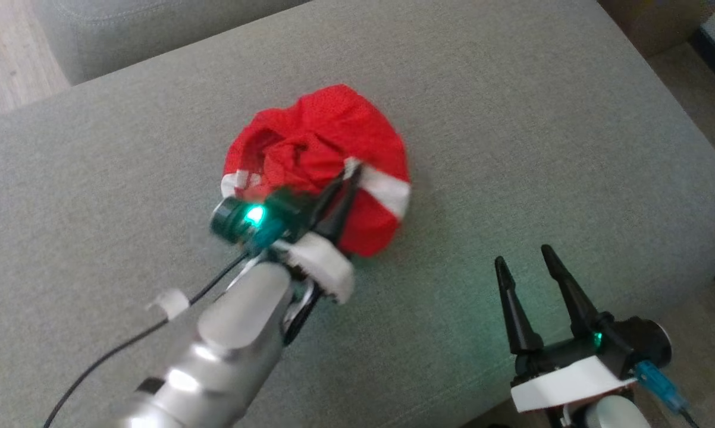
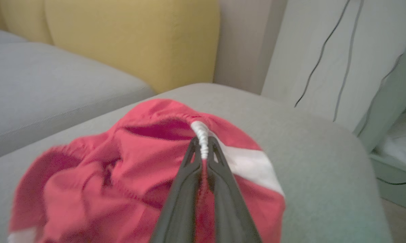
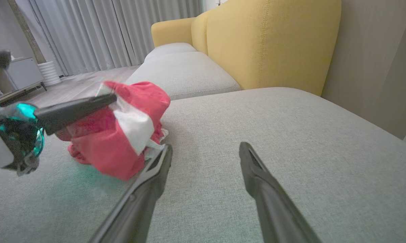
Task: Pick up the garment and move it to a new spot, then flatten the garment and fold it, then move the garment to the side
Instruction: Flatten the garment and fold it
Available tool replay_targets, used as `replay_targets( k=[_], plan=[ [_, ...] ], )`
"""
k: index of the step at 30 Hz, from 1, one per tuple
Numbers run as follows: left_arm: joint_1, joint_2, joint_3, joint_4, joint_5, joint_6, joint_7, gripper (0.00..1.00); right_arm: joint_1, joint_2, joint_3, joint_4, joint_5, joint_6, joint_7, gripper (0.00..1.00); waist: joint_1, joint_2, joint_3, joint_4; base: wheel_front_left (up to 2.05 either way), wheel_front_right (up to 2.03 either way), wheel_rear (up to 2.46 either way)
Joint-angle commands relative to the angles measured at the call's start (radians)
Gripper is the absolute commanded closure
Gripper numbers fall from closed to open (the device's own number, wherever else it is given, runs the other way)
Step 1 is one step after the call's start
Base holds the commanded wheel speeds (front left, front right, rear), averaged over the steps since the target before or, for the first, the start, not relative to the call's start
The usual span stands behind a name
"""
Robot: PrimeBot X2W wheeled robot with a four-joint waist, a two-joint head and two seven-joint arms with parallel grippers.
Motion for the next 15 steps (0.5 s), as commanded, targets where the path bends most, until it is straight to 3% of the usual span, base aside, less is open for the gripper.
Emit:
replay_targets(
  k=[1, 8, 12, 15],
  plan=[
    [-0.099, 0.001, -0.018, -0.089, -0.041, -0.021, 0.008, 1.0, -0.027, -0.006, 0.032, -0.022, 0.004, -0.001, -0.002, 0.0, -0.0001, 0.0, -0.011, -0.005, 0.0, 0.0, 0.0],
    [-0.324, 0.001, -0.114, -0.255, -0.162, -0.042, 0.062, 1.0, -0.035, -0.006, 0.062, -0.018, 0.003, -0.001, -0.002, 0.0, -0.0001, 0.0, -0.042, -0.013, 0.0, 0.0, 0.0],
    [-0.471, 0.001, -0.111, -0.294, -0.238, -0.048, 0.087, 1.0, -0.026, -0.006, 0.07, -0.018, 0.002, -0.001, -0.002, 0.0, -0.0001, 0.0, -0.062, 0.02, 0.0, 0.0, 0.0],
    [-0.468, 0.012, -0.095, -0.296, -0.335, -0.063, 0.137, 1.0, -0.02, -0.006, 0.069, -0.021, 0.001, -0.001, -0.002, 0.0, -0.0001, 0.0, -0.079, 0.059, 0.0, 0.0, 0.0]
  ],
)
